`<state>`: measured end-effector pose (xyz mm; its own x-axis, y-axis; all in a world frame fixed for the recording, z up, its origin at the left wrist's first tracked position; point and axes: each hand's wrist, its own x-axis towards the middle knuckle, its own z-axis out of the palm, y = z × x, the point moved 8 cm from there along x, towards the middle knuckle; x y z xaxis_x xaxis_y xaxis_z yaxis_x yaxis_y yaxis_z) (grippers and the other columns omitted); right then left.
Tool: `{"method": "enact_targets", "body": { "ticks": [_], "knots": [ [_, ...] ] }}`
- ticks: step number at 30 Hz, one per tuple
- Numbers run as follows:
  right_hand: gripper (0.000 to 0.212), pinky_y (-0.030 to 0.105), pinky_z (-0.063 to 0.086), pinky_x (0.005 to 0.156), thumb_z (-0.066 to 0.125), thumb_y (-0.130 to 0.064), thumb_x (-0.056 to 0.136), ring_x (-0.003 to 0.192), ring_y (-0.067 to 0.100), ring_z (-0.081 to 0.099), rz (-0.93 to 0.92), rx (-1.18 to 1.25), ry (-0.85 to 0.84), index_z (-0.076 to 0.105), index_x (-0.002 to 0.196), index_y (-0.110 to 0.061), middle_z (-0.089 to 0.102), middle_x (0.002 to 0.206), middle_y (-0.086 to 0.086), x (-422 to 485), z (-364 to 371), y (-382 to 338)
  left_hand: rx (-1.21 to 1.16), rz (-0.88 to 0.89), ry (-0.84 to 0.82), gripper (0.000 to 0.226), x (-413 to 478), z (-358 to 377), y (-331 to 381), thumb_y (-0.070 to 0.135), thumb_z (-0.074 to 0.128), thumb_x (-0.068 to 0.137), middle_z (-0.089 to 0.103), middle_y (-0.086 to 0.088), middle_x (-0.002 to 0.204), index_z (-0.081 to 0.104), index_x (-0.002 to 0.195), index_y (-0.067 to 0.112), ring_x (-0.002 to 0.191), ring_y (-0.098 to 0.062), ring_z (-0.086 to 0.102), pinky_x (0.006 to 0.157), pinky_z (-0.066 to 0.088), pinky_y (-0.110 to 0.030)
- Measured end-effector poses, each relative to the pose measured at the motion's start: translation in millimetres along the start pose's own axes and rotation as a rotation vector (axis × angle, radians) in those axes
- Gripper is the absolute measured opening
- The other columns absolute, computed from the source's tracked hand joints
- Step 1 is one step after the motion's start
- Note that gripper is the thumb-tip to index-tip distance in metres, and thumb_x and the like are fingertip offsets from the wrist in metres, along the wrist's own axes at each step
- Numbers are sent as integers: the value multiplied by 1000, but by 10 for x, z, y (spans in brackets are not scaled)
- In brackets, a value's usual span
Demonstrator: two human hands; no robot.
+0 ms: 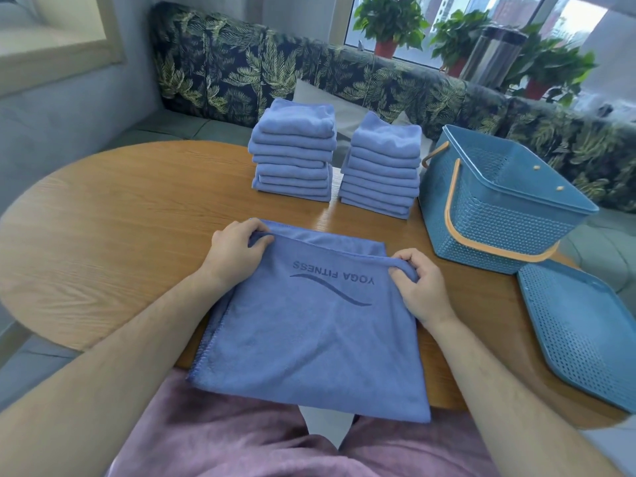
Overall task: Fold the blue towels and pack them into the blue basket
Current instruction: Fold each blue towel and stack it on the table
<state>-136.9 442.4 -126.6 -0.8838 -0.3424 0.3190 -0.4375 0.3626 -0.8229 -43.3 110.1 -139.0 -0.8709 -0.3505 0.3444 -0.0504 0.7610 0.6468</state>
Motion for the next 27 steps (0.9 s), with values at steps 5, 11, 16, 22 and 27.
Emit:
{"method": "enact_targets", "body": {
  "ticks": [5,11,16,22,27],
  "knots": [
    [21,22,42,68,57,-2,90,75,5,55,66,-40,-40,65,86,-21,64,81,-8,248,135,51,-82,-74,15,8,-22,-36,-36,31,59,98,64,9,82,63,96,24,83,-12,58,83,45,-37],
    [9,10,41,67,61,-17,99,74,-4,55,48,-91,22,66,92,-21,67,85,-4,238,127,110,-28,-171,88,12,-38,-109,-87,34,60,96,63,3,75,60,93,23,73,-15,59,58,39,-27],
    [16,32,45,66,66,-31,95,73,14,59,59,-218,81,64,83,-20,65,76,2,202,60,219,17,-175,73,13,-53,-125,-66,29,63,95,61,5,77,62,89,18,72,-14,56,56,38,-26],
    [26,29,29,58,62,-25,93,69,14,50,-19,-475,92,50,70,-21,51,74,-3,200,117,143,69,-147,32,15,-59,-63,-69,21,62,96,45,-2,99,60,91,7,74,-21,49,69,38,-30],
    [36,31,31,62,61,-23,94,72,14,50,-31,-471,66,40,67,-34,49,76,-7,189,138,107,83,-130,-2,14,-24,-34,-58,20,57,100,49,-5,102,57,93,8,84,-22,49,74,36,-29]
  ]
}}
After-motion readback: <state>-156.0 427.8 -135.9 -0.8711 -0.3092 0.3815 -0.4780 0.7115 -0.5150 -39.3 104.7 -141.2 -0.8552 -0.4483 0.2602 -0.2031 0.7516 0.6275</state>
